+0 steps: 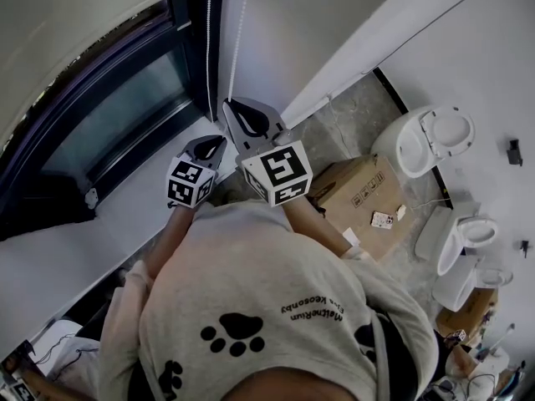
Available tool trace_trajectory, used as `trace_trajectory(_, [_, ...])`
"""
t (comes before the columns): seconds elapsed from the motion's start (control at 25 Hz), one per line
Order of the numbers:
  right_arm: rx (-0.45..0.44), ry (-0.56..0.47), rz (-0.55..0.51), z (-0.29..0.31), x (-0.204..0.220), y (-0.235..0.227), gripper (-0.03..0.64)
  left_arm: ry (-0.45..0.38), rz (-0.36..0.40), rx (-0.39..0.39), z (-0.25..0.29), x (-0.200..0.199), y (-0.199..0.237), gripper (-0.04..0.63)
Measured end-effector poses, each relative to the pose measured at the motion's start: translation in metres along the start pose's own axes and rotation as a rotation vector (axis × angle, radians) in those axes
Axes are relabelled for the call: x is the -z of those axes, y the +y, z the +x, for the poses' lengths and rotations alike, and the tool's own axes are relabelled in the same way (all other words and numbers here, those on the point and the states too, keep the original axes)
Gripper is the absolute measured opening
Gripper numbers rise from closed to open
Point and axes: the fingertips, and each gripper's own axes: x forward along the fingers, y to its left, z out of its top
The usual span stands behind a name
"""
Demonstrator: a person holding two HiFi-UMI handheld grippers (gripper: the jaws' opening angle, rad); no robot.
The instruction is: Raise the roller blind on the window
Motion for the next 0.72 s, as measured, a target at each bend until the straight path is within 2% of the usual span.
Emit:
trace_trajectory(0.4, [-0.002, -0.009, 0.011, 0.0, 0.0, 0.0, 0.011, -0.139, 0.014, 0.033, -0.025, -0.045, -0.012, 0.02])
trace_trajectory(0.68, [0.003, -0.007, 0.018, -0.002, 0.0, -0.005, 0.011, -0.262, 0.018, 0.067, -0.067, -0.112, -0.026, 0.023])
trace_trajectory(0.72, [0.003, -0.008, 0.02, -0.002, 0.0, -0.006, 0.011, -0.288, 0.019, 0.072, -0.073, -0.125, -0.027, 0.063])
